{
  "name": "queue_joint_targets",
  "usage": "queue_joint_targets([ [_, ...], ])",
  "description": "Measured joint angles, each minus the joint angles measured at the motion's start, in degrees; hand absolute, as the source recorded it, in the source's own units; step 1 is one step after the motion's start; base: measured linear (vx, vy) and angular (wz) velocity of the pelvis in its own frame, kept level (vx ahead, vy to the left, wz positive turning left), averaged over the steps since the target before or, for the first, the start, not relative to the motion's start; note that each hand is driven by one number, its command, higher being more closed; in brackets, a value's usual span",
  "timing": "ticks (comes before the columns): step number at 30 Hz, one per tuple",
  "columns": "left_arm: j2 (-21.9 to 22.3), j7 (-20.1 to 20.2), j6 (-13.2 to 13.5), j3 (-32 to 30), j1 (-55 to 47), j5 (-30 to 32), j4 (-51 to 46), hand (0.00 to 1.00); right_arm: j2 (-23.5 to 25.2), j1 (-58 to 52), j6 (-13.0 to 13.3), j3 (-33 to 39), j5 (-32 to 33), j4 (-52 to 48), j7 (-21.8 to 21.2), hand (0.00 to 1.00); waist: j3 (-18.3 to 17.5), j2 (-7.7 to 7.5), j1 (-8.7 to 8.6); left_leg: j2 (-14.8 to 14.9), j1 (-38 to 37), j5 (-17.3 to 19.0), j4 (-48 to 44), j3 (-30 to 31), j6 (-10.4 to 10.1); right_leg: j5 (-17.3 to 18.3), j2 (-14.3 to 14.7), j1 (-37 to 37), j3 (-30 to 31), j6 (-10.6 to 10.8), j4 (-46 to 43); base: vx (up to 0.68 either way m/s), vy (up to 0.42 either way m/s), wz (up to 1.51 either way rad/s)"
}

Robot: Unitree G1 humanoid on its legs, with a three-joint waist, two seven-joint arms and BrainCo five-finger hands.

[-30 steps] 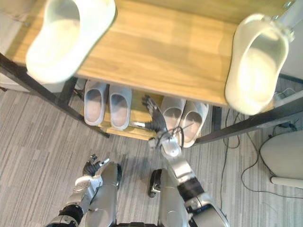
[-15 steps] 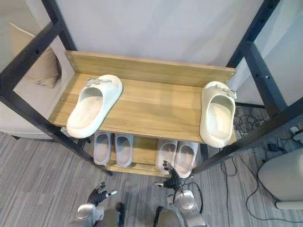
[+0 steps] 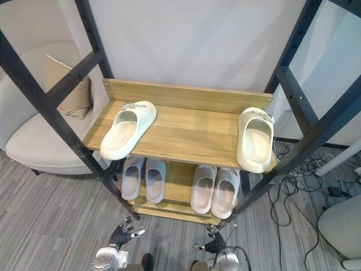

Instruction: Organize the slippers on the shoe rack

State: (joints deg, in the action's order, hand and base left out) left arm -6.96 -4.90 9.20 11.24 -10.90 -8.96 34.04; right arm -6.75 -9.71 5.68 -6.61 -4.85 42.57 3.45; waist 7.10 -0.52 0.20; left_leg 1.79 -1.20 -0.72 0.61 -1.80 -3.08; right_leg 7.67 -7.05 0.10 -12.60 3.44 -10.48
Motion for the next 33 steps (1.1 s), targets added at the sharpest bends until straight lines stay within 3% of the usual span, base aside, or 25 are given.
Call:
queue_joint_targets([
  [9, -0.2, 0.8, 0.6, 2.6, -4.1, -0.1, -11.7, 0.00, 0.5, 0.0, 0.0, 1.8, 0.5, 2.5, 1.1, 0.00, -1.8, 0.44, 0.16, -0.4, -0.9, -0.4, 1.4, 1.2, 0.1, -0.2, 0.0, 1.2, -0.8, 0.0, 1.7, 0.00, 0.003, 0.05],
  [16, -1.4, 6.1, 0.6, 9.1, -3.8, -1.6, -19.0, 0.00, 0.5, 0.7, 0.0, 1.8, 0.4, 3.9, 0.9, 0.00, -2.3, 0.62, 0.14, -0.6, -1.5, -0.7, 1.5, 1.8, 0.1, -0.2, 0.1, 2.1, -1.4, -0.2, 1.9, 0.05, -0.014, 0.04],
  [25, -2.3, 10.4, 0.6, 20.0, 0.3, -10.4, -32.4, 0.00, 0.1, 1.3, 0.0, 0.8, 0.5, 5.9, 0.0, 0.00, -2.8, 0.84, -0.10, -0.6, -2.8, -0.7, 2.4, 1.5, 0.2, -0.2, 0.2, 3.2, -1.1, -0.2, 2.8, 0.00, 0.000, 0.00],
  [33, -3.6, 11.4, 1.2, 22.8, 1.5, -16.4, -40.3, 0.00, -0.2, 1.7, 0.0, -0.4, 0.5, 5.9, -0.1, 0.00, -3.6, 1.23, -0.20, -0.6, -2.8, -0.7, 2.6, 1.4, 0.2, -0.2, 0.2, 3.1, -1.0, -0.2, 2.8, 0.00, 0.000, 0.00],
])
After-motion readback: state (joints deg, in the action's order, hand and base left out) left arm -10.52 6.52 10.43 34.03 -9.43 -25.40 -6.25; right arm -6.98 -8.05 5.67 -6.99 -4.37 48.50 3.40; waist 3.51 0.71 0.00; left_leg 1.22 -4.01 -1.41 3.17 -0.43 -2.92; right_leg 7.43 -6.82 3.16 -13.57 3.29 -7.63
